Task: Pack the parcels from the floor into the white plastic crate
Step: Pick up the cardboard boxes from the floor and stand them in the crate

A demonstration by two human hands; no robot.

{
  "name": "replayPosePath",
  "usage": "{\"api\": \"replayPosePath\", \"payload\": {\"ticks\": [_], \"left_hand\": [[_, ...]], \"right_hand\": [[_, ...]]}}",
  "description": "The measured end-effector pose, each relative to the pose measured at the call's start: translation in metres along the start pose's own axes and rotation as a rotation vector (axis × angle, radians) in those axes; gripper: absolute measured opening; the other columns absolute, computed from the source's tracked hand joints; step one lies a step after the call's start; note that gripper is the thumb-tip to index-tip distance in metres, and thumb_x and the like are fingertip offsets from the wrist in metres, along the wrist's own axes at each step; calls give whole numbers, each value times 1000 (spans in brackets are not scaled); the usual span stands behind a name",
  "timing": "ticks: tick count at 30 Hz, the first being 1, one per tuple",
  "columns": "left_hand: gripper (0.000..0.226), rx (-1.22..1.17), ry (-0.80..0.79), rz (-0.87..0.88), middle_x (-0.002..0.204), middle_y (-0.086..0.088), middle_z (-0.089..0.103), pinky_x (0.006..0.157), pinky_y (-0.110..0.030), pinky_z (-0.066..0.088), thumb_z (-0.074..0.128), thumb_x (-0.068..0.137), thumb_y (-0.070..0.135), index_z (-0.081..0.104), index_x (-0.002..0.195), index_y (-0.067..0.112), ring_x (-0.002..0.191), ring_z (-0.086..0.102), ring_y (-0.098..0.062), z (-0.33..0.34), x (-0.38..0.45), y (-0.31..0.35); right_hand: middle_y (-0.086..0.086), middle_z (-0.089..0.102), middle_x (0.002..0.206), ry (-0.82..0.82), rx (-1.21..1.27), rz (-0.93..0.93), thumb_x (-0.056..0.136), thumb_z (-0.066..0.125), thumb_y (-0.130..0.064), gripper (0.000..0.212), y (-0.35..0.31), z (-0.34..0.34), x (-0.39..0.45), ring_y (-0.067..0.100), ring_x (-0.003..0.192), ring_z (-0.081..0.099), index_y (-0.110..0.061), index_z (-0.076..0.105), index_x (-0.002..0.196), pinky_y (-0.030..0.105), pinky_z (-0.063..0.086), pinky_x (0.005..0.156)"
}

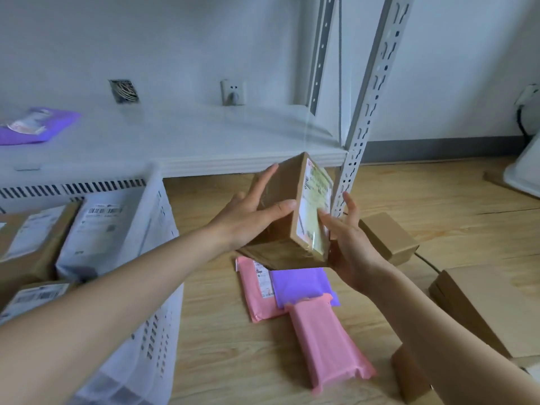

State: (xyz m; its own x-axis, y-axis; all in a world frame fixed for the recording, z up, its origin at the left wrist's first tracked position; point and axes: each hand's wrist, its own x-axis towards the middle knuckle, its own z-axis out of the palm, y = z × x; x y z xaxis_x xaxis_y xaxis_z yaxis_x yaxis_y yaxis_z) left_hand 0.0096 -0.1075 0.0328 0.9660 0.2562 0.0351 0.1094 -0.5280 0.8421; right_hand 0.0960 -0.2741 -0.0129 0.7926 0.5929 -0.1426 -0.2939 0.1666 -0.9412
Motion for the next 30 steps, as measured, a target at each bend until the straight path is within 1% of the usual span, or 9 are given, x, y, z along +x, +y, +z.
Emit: {"api": "replayPosePath", "payload": {"ticks": [4, 9, 13, 15, 20, 22, 25, 28, 30], "left_hand": [[95, -137, 5, 23, 131, 19, 41, 91, -25, 39, 58, 61, 66, 0, 137, 60, 114, 48, -10, -51, -23, -3], [85, -134, 46, 97, 135, -1, 50, 71, -3, 42, 63, 79, 45, -2, 129, 68, 90, 56, 6, -116, -48, -22], [70, -42, 69, 124, 126, 15, 52, 92, -25, 45, 53, 76, 49, 2, 110, 83, 101, 60, -8, -174, -77, -39], [62, -6, 59, 135, 126, 33, 46, 95, -26, 43, 45, 77, 47, 6, 104, 87, 106, 57, -10, -204, -93, -53], [63, 25, 62, 86, 121, 56, 28, 102, -11, 29, 34, 98, 19, 22, 107, 81, 116, 33, 26, -272, -134, -100], [60, 40, 67, 41, 105, 64, 28, 86, 5, 31, 33, 99, 19, 26, 109, 79, 100, 27, 41, -292, -149, -121], [48, 15, 76, -48, 108, 55, 36, 71, 1, 36, 37, 98, 27, 34, 112, 73, 92, 36, 37, -318, -175, -150], [38, -2, 56, -174, 126, 32, 39, 78, -8, 33, 48, 87, 40, 40, 107, 72, 109, 43, 12, -338, -200, -176], [38, -55, 23, -243, 124, 37, 40, 77, -10, 36, 51, 72, 49, 46, 103, 70, 102, 45, 18, -347, -217, -194]], "right_hand": [[-16, 72, 80, -128, -116, -117, 92, 53, -18, 72, -11, 54, -2, 8, 72, 70, -56, 9, 135, 29, 54, 51], [-12, 65, 107, -259, -194, -176, 93, 49, -16, 73, -22, 124, -6, 5, 79, 69, -65, 9, 130, 25, 55, 59], [-25, 68, 98, -380, -267, -172, 97, 42, -19, 53, -17, 191, -2, 4, 84, 69, -65, 29, 120, 26, 57, 65], [-28, 67, 97, -441, -282, -165, 97, 42, -18, 52, -9, 224, 2, 4, 86, 68, -66, 34, 115, 26, 57, 68], [-11, 57, 123, -525, -311, -138, 95, 45, -18, 53, 19, 305, 8, 6, 91, 65, -65, 35, 115, 24, 56, 67], [-10, 59, 120, -540, -325, -101, 94, 47, -18, 54, 33, 333, 8, 6, 88, 65, -64, 34, 120, 23, 56, 67], [-6, 62, 106, -562, -356, -10, 94, 49, -19, 55, 55, 371, 7, 6, 78, 66, -56, 31, 131, 23, 57, 62], [-4, 62, 94, -608, -429, 87, 93, 50, -21, 57, 80, 403, 4, 10, 74, 66, -50, 27, 137, 28, 58, 70], [-2, 63, 102, -637, -501, 127, 92, 52, -24, 59, 99, 418, 2, 15, 84, 65, -47, 25, 139, 32, 56, 81]]}}
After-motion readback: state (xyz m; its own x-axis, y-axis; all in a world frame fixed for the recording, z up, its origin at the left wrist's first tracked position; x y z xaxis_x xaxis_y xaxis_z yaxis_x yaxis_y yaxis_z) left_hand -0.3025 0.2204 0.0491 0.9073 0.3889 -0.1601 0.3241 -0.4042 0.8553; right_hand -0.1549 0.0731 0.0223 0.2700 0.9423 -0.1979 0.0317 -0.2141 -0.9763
